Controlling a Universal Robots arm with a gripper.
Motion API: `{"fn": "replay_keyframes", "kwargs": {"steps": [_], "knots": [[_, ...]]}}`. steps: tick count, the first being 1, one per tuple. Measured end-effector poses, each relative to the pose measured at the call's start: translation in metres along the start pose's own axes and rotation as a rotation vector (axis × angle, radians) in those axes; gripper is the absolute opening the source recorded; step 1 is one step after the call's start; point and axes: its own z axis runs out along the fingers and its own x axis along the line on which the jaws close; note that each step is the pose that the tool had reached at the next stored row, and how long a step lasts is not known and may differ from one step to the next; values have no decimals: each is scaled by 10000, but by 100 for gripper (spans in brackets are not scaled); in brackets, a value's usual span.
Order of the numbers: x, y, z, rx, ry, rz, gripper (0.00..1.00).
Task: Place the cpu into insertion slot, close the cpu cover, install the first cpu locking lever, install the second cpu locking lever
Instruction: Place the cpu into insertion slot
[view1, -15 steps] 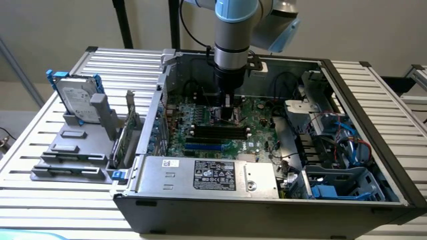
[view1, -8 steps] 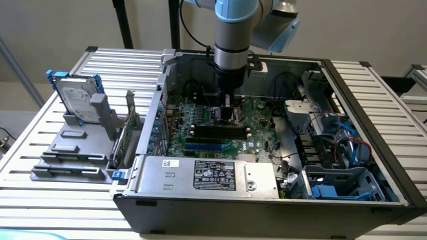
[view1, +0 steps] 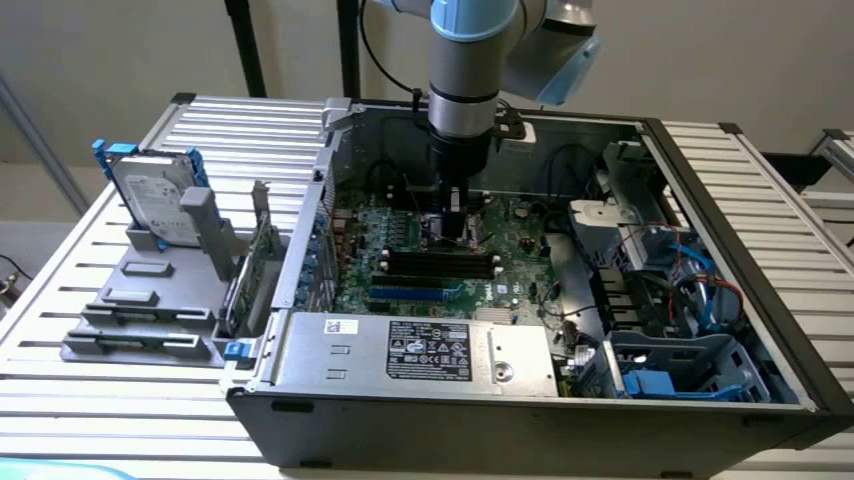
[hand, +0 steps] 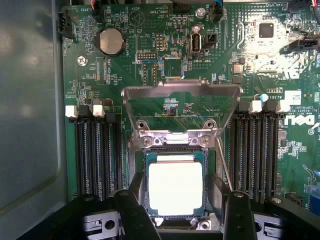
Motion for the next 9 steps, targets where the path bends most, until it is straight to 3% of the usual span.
{"fn": "replay_keyframes", "kwargs": {"steps": [9], "knots": [[0, 0, -159, 49, 1, 0, 60]]}}
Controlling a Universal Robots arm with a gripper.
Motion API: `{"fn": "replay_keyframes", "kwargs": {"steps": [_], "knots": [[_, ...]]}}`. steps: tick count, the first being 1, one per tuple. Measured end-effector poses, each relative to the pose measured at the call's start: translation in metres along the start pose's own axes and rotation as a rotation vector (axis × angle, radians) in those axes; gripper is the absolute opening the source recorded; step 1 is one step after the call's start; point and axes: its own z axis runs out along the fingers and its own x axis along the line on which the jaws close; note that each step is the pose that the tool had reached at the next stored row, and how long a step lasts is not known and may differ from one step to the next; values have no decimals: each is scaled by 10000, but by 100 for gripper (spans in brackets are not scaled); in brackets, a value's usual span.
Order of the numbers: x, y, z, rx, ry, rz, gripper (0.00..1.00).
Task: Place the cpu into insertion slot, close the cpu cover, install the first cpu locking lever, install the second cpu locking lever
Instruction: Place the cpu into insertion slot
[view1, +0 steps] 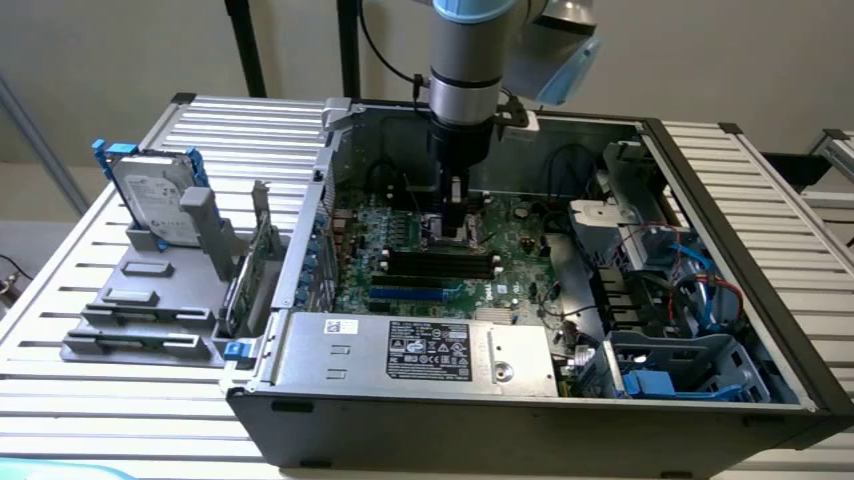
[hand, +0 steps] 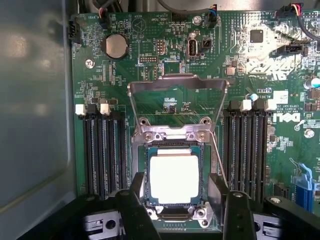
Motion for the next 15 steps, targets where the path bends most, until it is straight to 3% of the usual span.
{"fn": "replay_keyframes", "kwargs": {"steps": [1, 2, 5, 9, 11, 15], "knots": [[0, -1, -5, 2, 3, 0, 60], [0, -1, -9, 3, 6, 0, 48], [1, -1, -10, 5, 11, 1, 42], [0, 0, -12, 9, 23, 1, 24], [0, 3, -10, 10, 59, 1, 12], [0, 6, 27, 14, 185, 5, 11]]}}
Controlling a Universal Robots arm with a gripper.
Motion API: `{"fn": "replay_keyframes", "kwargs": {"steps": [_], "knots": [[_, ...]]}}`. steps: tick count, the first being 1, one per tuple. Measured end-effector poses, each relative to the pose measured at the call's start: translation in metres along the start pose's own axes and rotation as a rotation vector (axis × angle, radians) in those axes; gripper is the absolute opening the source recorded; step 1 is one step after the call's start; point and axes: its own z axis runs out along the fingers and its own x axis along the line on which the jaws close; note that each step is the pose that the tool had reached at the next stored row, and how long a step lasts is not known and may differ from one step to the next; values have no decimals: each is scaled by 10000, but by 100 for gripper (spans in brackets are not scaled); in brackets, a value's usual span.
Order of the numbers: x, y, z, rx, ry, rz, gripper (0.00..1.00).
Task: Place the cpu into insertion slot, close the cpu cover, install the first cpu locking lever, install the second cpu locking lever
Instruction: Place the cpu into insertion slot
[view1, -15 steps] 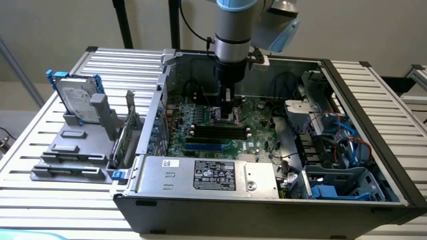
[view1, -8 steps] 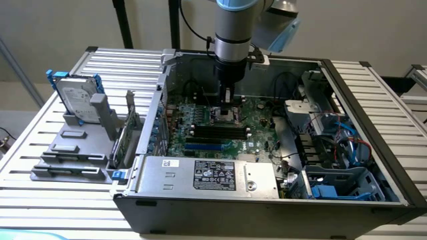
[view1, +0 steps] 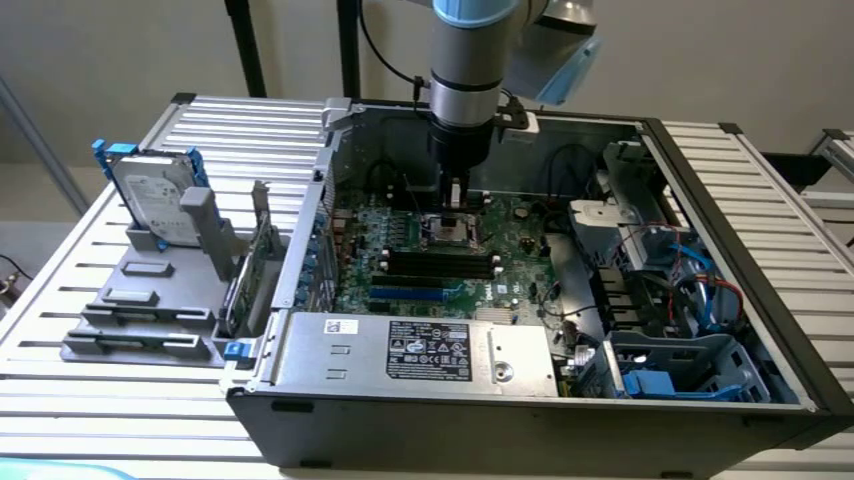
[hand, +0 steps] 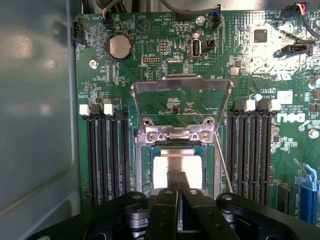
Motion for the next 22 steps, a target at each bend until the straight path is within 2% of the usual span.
{"fn": "replay_keyframes", "kwargs": {"steps": [3, 22], "knots": [[-5, -1, 30, 1, 38, 1, 11], [-11, -1, 72, 2, 34, 1, 11]]}}
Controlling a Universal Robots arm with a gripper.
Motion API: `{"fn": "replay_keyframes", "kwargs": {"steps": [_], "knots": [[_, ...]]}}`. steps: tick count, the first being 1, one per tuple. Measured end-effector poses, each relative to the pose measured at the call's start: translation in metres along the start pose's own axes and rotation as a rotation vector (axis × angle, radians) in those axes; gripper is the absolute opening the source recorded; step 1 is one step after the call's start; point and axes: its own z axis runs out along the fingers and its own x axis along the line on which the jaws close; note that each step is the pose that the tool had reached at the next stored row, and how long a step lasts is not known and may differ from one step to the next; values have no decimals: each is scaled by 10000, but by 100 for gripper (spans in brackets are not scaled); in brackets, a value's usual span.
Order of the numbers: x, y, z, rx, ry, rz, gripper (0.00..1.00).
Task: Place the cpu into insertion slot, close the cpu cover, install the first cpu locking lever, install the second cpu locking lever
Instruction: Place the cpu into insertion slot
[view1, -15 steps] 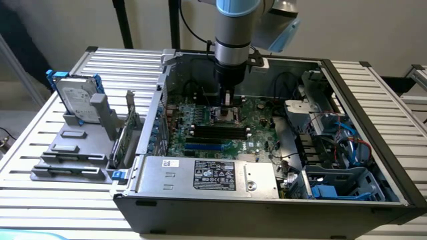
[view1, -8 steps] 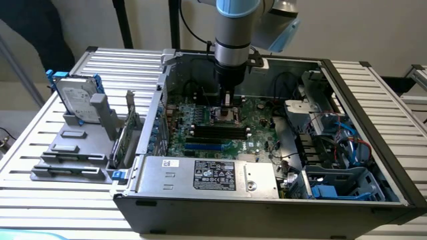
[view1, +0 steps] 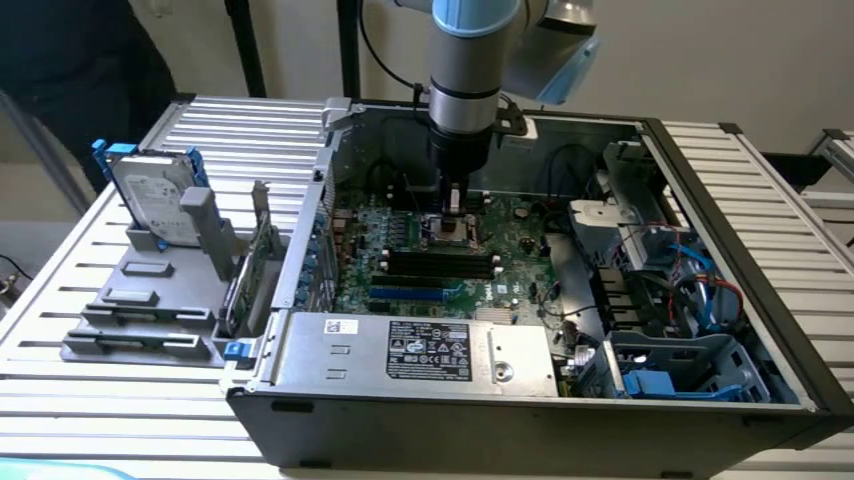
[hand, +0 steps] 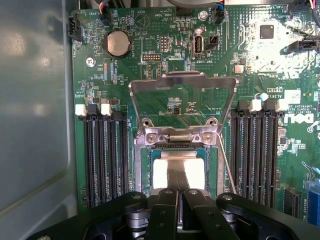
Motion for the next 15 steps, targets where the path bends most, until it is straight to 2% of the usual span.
{"fn": "replay_keyframes", "kwargs": {"steps": [15], "knots": [[-7, 0, 15, -2, -23, -1, 11]]}}
